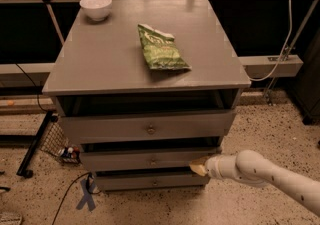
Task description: Close middle drawer
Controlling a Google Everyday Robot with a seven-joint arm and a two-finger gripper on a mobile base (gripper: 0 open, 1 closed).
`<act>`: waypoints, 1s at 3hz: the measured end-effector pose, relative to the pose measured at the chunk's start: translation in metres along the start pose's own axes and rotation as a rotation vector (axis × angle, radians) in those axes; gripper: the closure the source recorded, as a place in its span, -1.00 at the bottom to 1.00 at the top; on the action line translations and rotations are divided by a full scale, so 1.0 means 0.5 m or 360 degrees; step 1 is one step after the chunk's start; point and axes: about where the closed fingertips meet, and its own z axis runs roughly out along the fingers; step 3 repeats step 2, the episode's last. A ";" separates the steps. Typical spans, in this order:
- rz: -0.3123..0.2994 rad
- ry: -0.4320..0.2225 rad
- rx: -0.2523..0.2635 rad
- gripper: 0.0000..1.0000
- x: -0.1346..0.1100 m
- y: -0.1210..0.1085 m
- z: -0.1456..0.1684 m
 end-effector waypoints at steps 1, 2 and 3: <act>0.0083 0.0080 0.0041 1.00 0.042 -0.020 -0.033; 0.0113 0.0122 0.0049 1.00 0.059 -0.030 -0.046; 0.0113 0.0122 0.0049 1.00 0.059 -0.030 -0.046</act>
Offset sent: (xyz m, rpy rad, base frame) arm -0.0200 -0.0534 -0.0115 -0.0647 0.1158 -0.0718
